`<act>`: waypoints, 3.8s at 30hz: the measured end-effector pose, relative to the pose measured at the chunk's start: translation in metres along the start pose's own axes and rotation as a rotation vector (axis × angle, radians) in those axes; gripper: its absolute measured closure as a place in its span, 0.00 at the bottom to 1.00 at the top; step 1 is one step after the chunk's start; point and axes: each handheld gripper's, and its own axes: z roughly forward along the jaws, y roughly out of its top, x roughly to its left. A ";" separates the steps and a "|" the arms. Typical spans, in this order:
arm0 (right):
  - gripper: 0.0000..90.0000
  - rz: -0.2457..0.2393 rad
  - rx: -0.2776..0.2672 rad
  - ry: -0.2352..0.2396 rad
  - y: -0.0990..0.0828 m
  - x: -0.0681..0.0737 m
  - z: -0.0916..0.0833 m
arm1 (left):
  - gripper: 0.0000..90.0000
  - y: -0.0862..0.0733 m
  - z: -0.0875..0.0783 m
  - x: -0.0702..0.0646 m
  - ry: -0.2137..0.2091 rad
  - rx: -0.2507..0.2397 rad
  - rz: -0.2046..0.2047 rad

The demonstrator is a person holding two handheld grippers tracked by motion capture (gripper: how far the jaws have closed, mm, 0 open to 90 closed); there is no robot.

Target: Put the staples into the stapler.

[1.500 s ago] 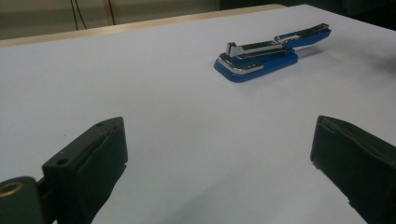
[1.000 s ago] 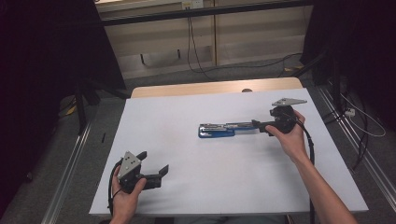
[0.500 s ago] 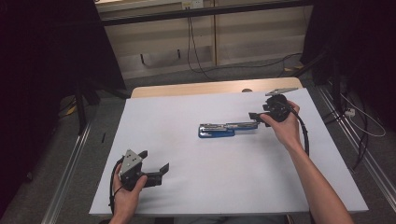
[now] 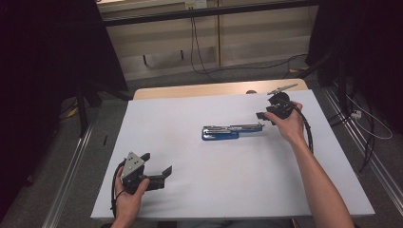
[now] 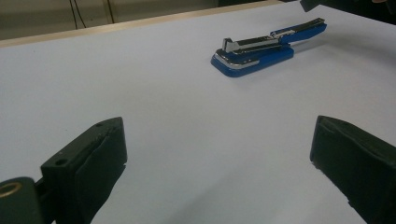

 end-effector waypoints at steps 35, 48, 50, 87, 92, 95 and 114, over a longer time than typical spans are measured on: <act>0.79 -0.127 0.224 0.064 0.000 0.000 0.022 | 0.04 0.000 0.000 -0.004 -0.019 0.012 0.008; 0.84 -0.156 0.256 0.046 -0.002 0.000 0.029 | 0.04 -0.001 0.001 0.000 -0.014 0.019 0.000; 0.84 -0.156 0.252 0.048 -0.002 -0.001 0.029 | 0.04 -0.001 0.001 0.000 -0.013 0.020 -0.003; 0.88 -0.093 0.137 0.036 0.000 -0.007 0.015 | 0.04 0.000 0.000 0.001 -0.016 -0.004 -0.011; 0.88 -0.091 0.086 0.057 0.003 -0.005 0.008 | 0.04 0.000 0.001 0.003 -0.010 0.011 -0.003; 0.88 -0.095 0.084 0.046 0.004 -0.004 0.006 | 0.04 -0.001 0.002 0.000 -0.035 0.022 0.003; 0.88 -0.171 0.000 0.135 0.014 0.024 -0.002 | 0.04 -0.001 0.001 0.001 -0.029 0.022 0.011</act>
